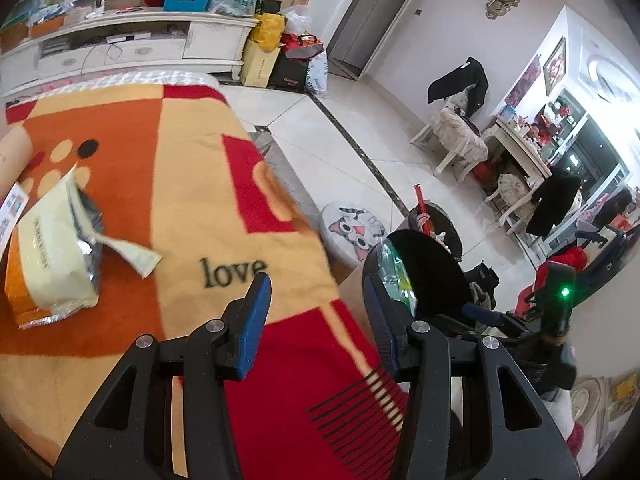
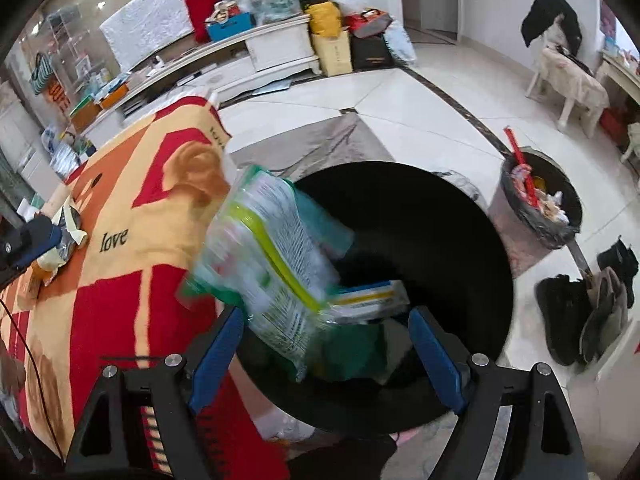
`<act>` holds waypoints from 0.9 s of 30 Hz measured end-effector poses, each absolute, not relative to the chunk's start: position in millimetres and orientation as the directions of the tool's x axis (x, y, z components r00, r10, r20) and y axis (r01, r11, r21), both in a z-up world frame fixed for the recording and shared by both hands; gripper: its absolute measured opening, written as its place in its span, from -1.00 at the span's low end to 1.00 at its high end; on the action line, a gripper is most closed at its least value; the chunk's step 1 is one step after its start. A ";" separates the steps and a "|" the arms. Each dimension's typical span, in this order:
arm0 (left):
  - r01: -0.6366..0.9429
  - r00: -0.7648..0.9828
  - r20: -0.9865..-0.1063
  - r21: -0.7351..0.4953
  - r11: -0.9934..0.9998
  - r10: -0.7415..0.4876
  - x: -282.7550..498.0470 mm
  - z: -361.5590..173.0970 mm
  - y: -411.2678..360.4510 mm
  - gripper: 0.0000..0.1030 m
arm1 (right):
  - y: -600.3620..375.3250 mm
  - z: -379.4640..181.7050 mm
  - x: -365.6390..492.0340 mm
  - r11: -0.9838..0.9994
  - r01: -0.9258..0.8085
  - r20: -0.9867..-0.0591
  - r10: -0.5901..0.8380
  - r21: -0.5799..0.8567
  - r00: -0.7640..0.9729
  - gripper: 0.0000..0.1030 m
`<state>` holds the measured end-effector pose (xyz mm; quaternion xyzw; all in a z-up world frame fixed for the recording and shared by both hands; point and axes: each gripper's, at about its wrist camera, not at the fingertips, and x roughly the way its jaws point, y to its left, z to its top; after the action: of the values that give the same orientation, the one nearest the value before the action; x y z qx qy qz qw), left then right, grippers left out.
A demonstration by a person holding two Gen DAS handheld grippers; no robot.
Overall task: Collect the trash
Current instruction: 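Open both tools over the black bin to drop sponge and snack bag, then move both tools back over the blanket toward the remaining trash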
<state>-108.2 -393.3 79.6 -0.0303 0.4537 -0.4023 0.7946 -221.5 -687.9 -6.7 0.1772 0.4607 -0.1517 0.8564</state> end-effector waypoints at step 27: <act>0.496 0.412 -0.687 -0.382 0.780 -0.599 -115.7 82.5 -253.1 -0.09 | -546.7 25.6 -176.3 0.967 0.184 -0.782 0.024 0.176 0.623 0.60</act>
<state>-115.7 -253.1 82.5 -0.0594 0.4329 -0.3265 0.8381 -176.3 -546.7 25.6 0.1202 0.4316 -0.0448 0.8929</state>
